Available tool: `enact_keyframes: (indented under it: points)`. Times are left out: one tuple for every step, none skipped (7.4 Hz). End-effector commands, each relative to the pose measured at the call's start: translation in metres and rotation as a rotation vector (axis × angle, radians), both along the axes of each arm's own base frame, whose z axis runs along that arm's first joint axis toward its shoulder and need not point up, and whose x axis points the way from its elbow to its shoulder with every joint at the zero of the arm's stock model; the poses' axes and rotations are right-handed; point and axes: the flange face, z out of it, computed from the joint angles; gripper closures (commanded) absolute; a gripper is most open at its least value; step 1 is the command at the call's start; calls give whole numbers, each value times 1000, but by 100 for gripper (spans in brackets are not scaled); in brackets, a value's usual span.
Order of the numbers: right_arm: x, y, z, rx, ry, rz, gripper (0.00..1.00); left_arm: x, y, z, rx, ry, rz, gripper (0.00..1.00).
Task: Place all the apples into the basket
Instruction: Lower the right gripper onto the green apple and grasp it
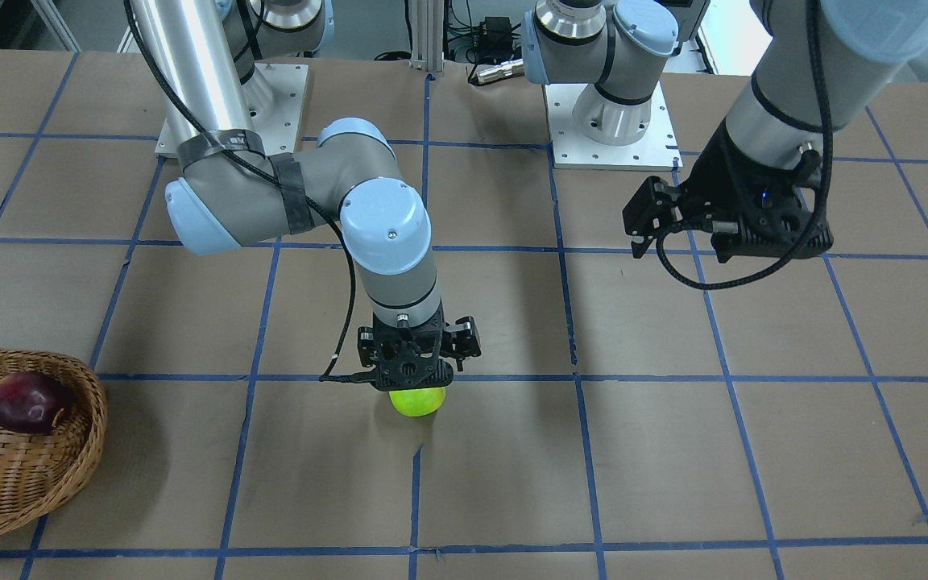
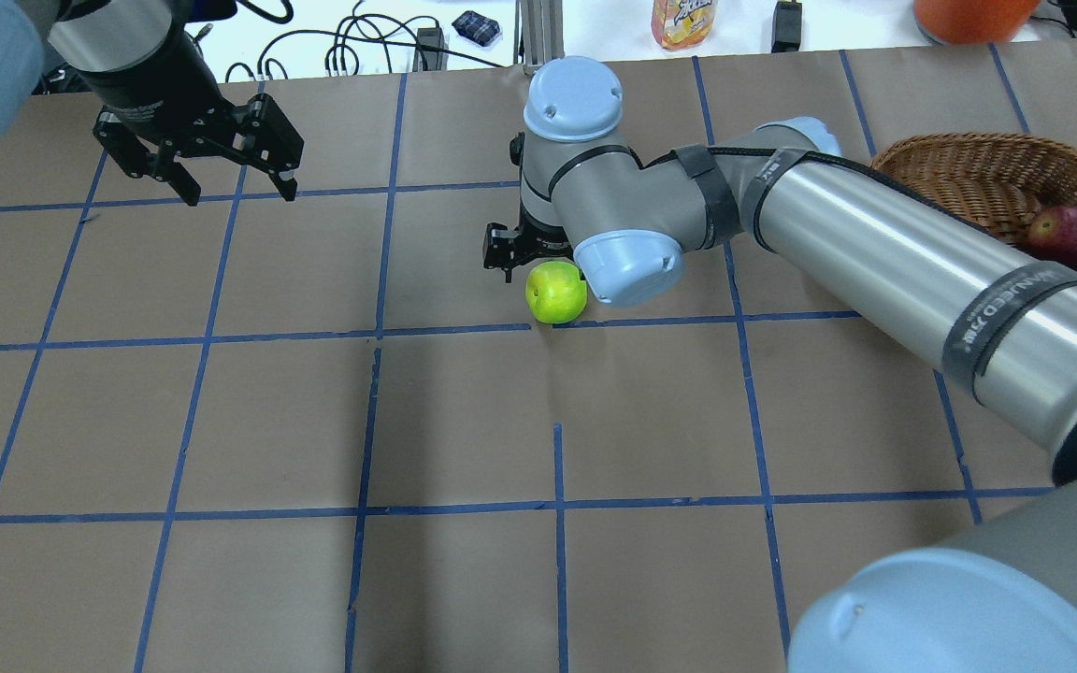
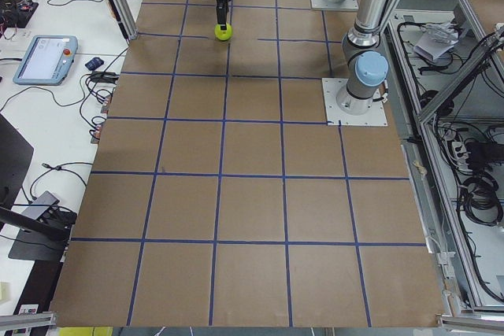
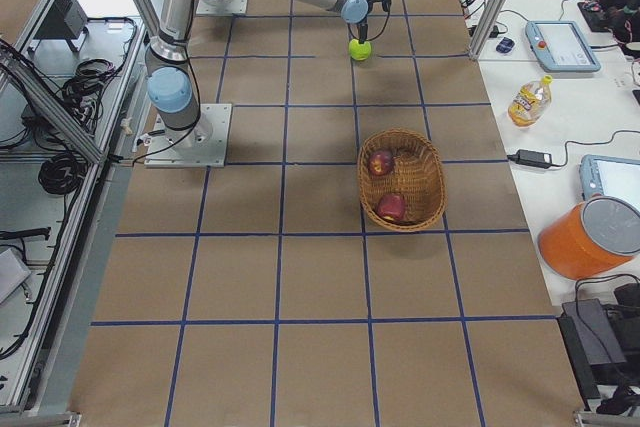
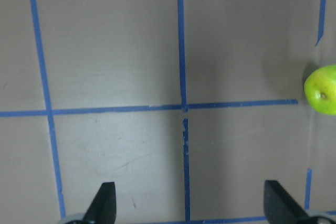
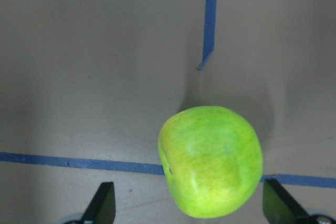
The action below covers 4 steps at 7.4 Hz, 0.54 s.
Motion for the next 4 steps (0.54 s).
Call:
enact_keyframes:
  points:
    - [0, -5, -18, -47, 85, 13, 0, -14, 24, 9, -8, -6, -10, 0]
    - [-1, -6, -19, -52, 99, 15, 0, -17, 35, 11, -18, -49, 11, 0]
    - [0, -3, -28, -33, 93, 17, 0, -17, 39, 10, -10, -53, 14, 0]
    - [0, -4, -43, -8, 101, 20, 0, -18, 39, 9, -7, -56, 16, 0]
